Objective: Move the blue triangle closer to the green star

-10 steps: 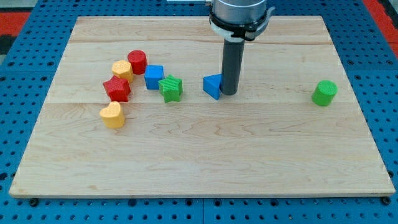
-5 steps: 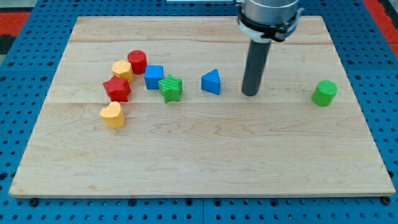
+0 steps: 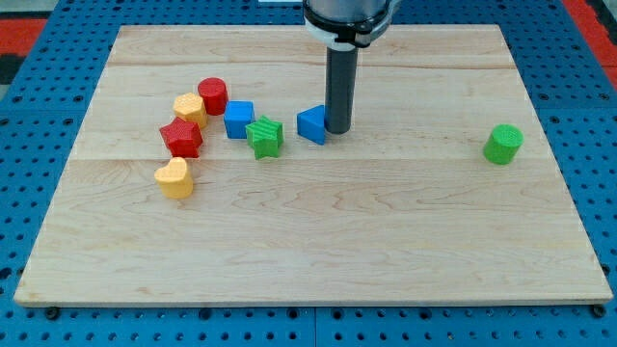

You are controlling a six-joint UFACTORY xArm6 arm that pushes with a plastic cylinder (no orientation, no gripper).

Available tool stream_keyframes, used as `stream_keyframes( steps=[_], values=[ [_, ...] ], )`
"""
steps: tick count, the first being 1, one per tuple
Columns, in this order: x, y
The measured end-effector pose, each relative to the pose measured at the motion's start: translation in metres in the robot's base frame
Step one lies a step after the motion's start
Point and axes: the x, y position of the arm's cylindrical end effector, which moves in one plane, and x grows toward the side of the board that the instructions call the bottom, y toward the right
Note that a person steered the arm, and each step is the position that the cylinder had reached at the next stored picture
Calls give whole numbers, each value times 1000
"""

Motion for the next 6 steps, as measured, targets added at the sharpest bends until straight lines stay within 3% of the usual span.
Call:
stream_keyframes(
  steps=[6],
  values=[
    [0,-21]
  ],
)
